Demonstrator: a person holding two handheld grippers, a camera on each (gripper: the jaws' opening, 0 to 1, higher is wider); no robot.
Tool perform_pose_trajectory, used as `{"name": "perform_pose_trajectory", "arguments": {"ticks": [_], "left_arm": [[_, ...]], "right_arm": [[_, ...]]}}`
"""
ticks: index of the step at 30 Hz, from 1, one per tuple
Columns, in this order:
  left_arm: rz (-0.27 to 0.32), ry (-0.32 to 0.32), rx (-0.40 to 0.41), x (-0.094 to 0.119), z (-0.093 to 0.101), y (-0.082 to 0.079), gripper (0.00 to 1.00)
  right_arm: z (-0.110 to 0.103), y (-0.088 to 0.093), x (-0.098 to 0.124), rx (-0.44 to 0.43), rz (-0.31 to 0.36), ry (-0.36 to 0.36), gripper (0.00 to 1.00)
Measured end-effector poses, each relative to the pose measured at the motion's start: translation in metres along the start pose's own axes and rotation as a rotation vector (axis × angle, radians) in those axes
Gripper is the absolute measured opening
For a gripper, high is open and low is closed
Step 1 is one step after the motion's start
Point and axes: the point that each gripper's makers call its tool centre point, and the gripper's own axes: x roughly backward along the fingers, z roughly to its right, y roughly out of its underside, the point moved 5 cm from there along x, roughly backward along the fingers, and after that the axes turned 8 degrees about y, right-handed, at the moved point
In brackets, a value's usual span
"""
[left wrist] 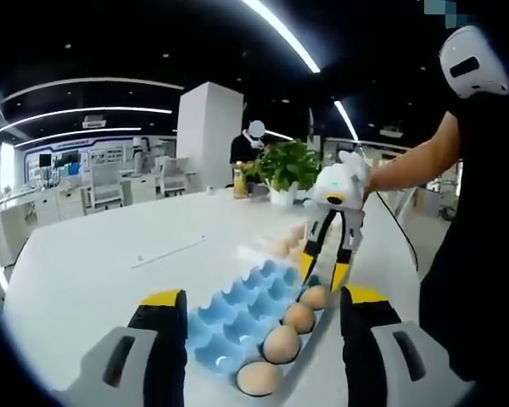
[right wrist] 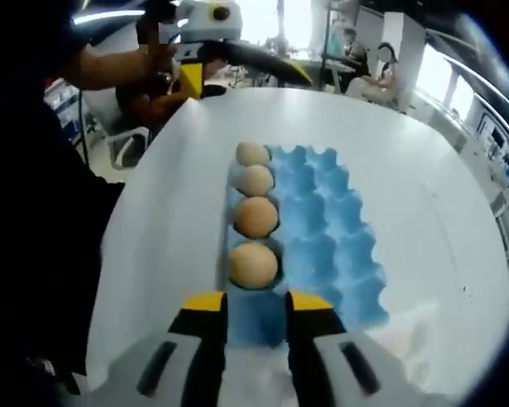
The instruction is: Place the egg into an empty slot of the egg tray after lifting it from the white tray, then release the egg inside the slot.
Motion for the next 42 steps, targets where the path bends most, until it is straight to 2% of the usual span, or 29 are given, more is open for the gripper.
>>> {"name": "perform_pose_trajectory", "arguments": {"ticks": [11, 23, 34, 42], "left_arm": [[-0.007, 0.004, 0.001, -0.001, 0.001, 0.001, 0.74], [-0.005, -0.003, -0.004, -0.003, 0.000, -0.002, 0.74], [-0.026, 0.001, -0.016, -0.005, 0.001, -0.001, 0.73], [-0.020, 0.007, -0.003, -0.007, 0.003, -0.001, 0.73]], "right_arm": [[0.003, 0.035, 0.024, -0.063, -0.017, 0.062, 0.26], [0.003, 0.085, 0.058, -0.157, -0.066, 0.117, 0.25], [0.007, 0.129, 0.090, -0.219, -0.120, 0.200, 0.25], [0.009, 0.159, 0.113, -0.266, -0.160, 0.271, 0.26]]}}
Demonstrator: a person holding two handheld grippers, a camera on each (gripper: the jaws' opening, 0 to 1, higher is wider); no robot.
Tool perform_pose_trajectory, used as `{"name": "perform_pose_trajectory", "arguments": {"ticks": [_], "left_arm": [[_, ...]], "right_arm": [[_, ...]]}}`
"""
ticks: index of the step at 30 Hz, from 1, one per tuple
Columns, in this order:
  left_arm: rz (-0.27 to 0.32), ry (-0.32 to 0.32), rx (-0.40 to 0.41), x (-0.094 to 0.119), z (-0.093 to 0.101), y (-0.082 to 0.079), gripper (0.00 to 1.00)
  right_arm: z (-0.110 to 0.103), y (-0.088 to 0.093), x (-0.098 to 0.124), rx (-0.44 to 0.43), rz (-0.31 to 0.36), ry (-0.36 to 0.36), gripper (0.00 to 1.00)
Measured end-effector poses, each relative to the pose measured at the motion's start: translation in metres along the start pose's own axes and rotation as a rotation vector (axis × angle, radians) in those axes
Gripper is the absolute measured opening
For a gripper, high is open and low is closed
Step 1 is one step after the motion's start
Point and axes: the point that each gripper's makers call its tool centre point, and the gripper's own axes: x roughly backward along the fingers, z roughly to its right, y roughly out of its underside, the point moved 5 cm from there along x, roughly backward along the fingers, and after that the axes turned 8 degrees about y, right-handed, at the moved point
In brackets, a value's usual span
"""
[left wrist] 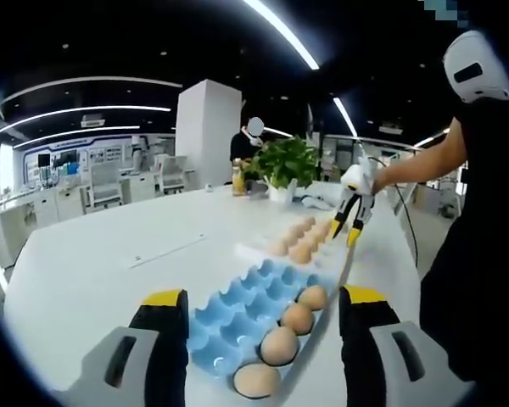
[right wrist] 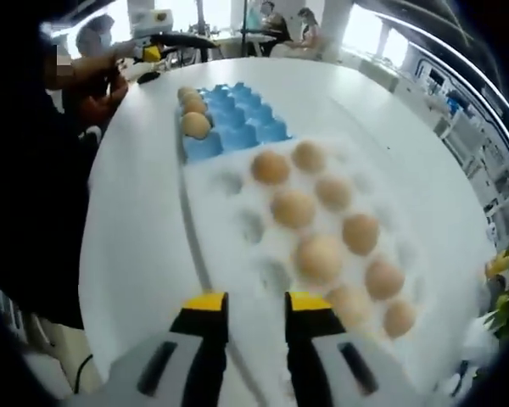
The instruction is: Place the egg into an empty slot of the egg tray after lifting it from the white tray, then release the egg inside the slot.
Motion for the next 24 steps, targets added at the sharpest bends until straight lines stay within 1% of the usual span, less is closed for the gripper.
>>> {"name": "perform_pose_trajectory", "arguments": {"ticks": [6, 10, 12, 15, 17, 18, 20, 22, 24], "left_arm": [[0.010, -0.001, 0.006, -0.001, -0.001, -0.001, 0.73], [0.012, 0.001, -0.004, -0.003, -0.001, -0.003, 0.73], [0.011, 0.004, 0.000, -0.003, -0.002, -0.003, 0.73], [0.005, 0.006, -0.005, -0.003, -0.001, -0.001, 0.73], [0.002, 0.008, -0.001, -0.003, -0.001, 0.000, 0.72], [0.002, 0.006, -0.001, -0.003, -0.001, 0.000, 0.73], [0.000, 0.009, -0.003, -0.003, -0.001, 0.000, 0.72], [0.000, 0.010, -0.005, -0.003, 0.000, 0.000, 0.71], [-0.003, 0.009, -0.002, -0.002, -0.001, 0.000, 0.72]], "right_arm": [[0.011, 0.016, 0.010, -0.008, -0.041, 0.052, 0.26], [0.019, 0.025, 0.018, 0.020, -0.087, 0.107, 0.26], [0.023, 0.024, 0.023, -0.008, -0.076, 0.115, 0.26], [0.030, 0.028, 0.029, -0.013, -0.090, 0.141, 0.26], [0.032, 0.031, 0.031, -0.035, -0.101, 0.143, 0.27], [0.034, 0.034, 0.031, -0.029, -0.113, 0.151, 0.27], [0.037, 0.040, 0.033, -0.027, -0.152, 0.155, 0.27], [0.037, 0.045, 0.032, -0.026, -0.173, 0.145, 0.27], [0.039, 0.051, 0.031, -0.021, -0.213, 0.137, 0.27]]}}
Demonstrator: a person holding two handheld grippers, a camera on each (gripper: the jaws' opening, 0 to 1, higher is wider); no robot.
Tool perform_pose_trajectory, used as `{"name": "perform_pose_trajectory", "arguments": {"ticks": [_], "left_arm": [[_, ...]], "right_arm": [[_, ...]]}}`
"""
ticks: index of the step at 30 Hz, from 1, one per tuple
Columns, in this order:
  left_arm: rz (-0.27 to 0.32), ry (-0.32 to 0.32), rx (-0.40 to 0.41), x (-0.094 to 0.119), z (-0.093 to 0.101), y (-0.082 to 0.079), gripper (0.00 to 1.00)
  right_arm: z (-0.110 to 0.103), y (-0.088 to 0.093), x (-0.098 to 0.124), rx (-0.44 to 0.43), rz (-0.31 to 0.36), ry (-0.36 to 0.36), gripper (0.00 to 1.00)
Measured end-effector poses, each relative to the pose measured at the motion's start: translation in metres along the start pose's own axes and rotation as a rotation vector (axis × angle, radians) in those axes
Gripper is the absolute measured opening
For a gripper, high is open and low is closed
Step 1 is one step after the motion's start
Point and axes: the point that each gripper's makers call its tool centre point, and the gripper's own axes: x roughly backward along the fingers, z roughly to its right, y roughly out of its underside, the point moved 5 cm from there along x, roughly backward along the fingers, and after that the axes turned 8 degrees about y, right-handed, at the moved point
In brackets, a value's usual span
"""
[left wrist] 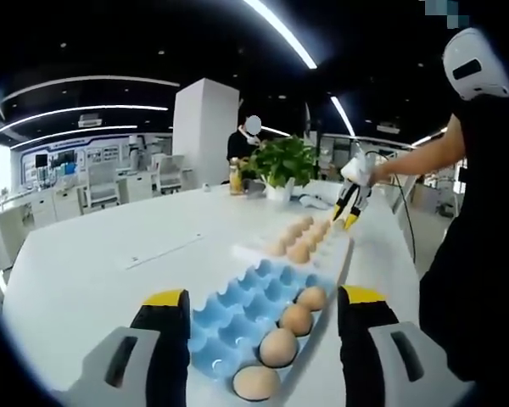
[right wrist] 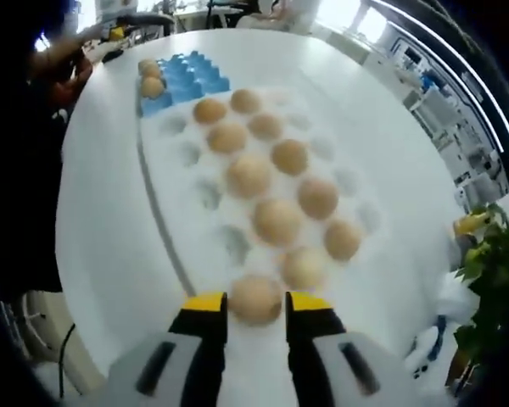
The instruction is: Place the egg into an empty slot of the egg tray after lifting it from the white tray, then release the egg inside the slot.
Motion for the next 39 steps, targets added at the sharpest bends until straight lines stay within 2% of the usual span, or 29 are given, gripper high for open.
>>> {"name": "perform_pose_trajectory", "arguments": {"ticks": [5, 8, 9, 15, 20, 24, 25, 26, 27, 31, 36, 39], "left_arm": [[0.000, -0.002, -0.004, 0.000, -0.001, -0.001, 0.72], [-0.001, -0.001, -0.006, 0.001, -0.001, -0.002, 0.71], [-0.004, -0.003, -0.007, 0.001, -0.001, -0.002, 0.71], [-0.020, -0.007, -0.010, 0.003, -0.002, -0.001, 0.70], [-0.014, -0.014, -0.013, 0.005, -0.002, -0.003, 0.70], [-0.011, -0.022, -0.010, 0.005, -0.004, -0.004, 0.69], [-0.010, -0.024, -0.009, 0.005, -0.004, -0.004, 0.69], [-0.006, -0.025, -0.008, 0.005, -0.004, -0.004, 0.69], [-0.005, -0.026, -0.008, 0.005, -0.004, -0.005, 0.69], [-0.005, -0.032, -0.009, 0.008, -0.005, -0.006, 0.69], [-0.003, -0.046, -0.007, 0.011, -0.010, -0.004, 0.69], [-0.003, -0.048, -0.004, 0.012, -0.009, -0.003, 0.69]], "right_arm": [[-0.002, 0.000, -0.008, 0.025, -0.039, -0.059, 0.27], [-0.001, -0.004, -0.010, 0.081, -0.070, -0.103, 0.27], [-0.004, -0.004, -0.011, 0.075, -0.089, -0.135, 0.27], [0.003, -0.005, -0.018, 0.083, -0.146, -0.207, 0.28], [0.002, -0.006, -0.020, 0.146, -0.175, -0.227, 0.28], [0.005, -0.005, -0.022, 0.113, -0.227, -0.188, 0.26], [0.006, -0.004, -0.021, 0.074, -0.227, -0.181, 0.26], [0.007, -0.003, -0.019, 0.090, -0.200, -0.182, 0.26], [0.008, -0.002, -0.018, 0.054, -0.188, -0.168, 0.25], [0.010, 0.001, -0.007, 0.025, -0.149, -0.147, 0.25], [0.024, 0.003, 0.007, -0.007, -0.107, -0.107, 0.25], [0.025, 0.007, 0.005, -0.006, -0.103, -0.102, 0.25]]}}
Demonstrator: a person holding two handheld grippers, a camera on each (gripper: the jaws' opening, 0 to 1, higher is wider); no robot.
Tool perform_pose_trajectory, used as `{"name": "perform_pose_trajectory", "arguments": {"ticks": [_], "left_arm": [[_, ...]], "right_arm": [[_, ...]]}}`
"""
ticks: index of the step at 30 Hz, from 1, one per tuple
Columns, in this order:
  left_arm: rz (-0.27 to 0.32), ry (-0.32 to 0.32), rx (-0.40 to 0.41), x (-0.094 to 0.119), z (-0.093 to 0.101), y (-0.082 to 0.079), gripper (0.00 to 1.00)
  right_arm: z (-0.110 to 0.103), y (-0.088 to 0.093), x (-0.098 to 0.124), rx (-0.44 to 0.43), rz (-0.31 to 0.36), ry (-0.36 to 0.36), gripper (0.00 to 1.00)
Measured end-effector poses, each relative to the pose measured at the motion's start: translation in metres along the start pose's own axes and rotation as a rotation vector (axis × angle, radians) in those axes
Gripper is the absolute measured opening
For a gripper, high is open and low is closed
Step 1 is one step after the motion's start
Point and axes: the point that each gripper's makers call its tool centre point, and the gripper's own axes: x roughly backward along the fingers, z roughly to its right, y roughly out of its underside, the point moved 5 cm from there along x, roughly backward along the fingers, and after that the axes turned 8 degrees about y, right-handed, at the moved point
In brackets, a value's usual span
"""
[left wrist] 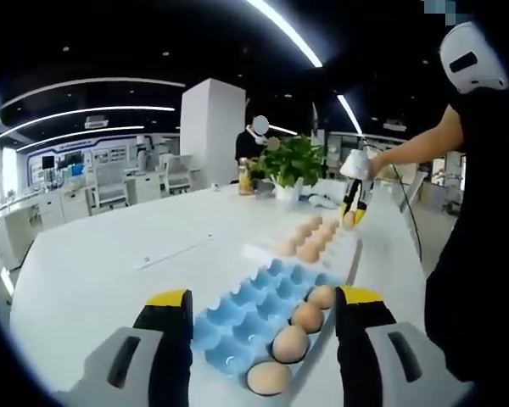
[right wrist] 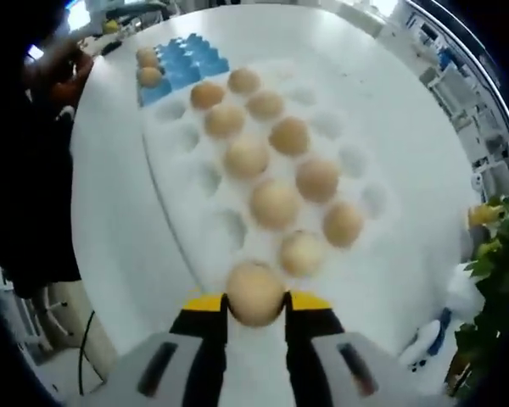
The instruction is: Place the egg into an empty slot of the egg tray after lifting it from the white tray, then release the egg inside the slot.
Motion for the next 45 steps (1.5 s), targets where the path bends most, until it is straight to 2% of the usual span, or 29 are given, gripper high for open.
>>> {"name": "perform_pose_trajectory", "arguments": {"ticks": [14, 17, 28, 45], "left_arm": [[-0.004, 0.005, 0.003, -0.004, 0.002, 0.003, 0.69], [-0.012, 0.010, 0.002, -0.005, 0.003, 0.005, 0.69], [-0.017, 0.018, -0.002, -0.006, 0.004, 0.006, 0.69], [-0.026, 0.024, -0.001, -0.007, 0.005, 0.008, 0.70]], "right_arm": [[-0.006, -0.014, 0.005, 0.034, 0.021, 0.003, 0.25], [-0.021, -0.025, 0.008, 0.056, 0.024, -0.004, 0.25], [-0.046, -0.059, 0.012, 0.116, 0.073, -0.024, 0.25], [-0.065, -0.103, 0.009, 0.194, 0.158, -0.077, 0.25]]}}
